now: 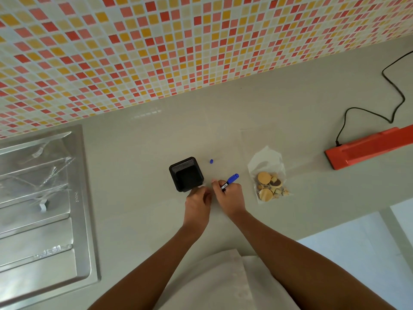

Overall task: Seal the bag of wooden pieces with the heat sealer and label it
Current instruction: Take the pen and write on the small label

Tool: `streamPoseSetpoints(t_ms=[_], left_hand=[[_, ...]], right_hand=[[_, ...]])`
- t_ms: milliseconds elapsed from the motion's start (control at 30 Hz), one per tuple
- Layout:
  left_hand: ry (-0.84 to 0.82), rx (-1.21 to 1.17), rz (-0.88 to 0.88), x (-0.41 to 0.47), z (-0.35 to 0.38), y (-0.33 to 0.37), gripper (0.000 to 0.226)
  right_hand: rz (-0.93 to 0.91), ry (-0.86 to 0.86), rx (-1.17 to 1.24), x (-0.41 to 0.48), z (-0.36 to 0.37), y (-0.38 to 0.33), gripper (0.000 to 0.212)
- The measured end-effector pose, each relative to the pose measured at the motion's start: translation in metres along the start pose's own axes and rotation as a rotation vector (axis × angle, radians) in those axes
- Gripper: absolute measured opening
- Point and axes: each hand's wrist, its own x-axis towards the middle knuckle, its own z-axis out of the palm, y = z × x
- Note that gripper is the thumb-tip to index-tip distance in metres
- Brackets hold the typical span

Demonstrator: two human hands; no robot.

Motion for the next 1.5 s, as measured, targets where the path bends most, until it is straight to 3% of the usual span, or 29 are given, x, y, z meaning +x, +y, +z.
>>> streamPoseSetpoints(t_ms=[200, 400, 667, 900, 1133, 1500], left_hand=[[-0.017, 0.098, 0.060, 0.003, 0.002, -0.001, 0.012], [-0.053, 0.180, 0.114, 0.006, 0.001, 0.001, 0.007], [-0.208, 0.429, 0.267, 0.020, -0.002, 0.012, 0.045], [-0.154, 0.560, 0.299, 0.027, -0.007, 0.017, 0.017], [-0.226, 0.704, 0.307, 0.021, -0.007, 0.020, 0.003], [-0.209, 0.574, 0.327, 0.023, -0.001, 0.010, 0.018]], right_hand=[[0.074, 0.026, 0.042, 0.001, 0.001, -0.002, 0.055], [0.243, 0.056, 0.140, 0.011, -0.006, -0.013, 0.043], [0.323, 0.037, 0.102, 0.021, -0.013, -0.023, 0.036], [0.324, 0.039, 0.084, 0.022, -0.013, -0.023, 0.039], [0.293, 0.151, 0.216, 0.013, -0.009, -0.019, 0.047], [0.207, 0.161, 0.131, 0.007, -0.012, -0.014, 0.048]])
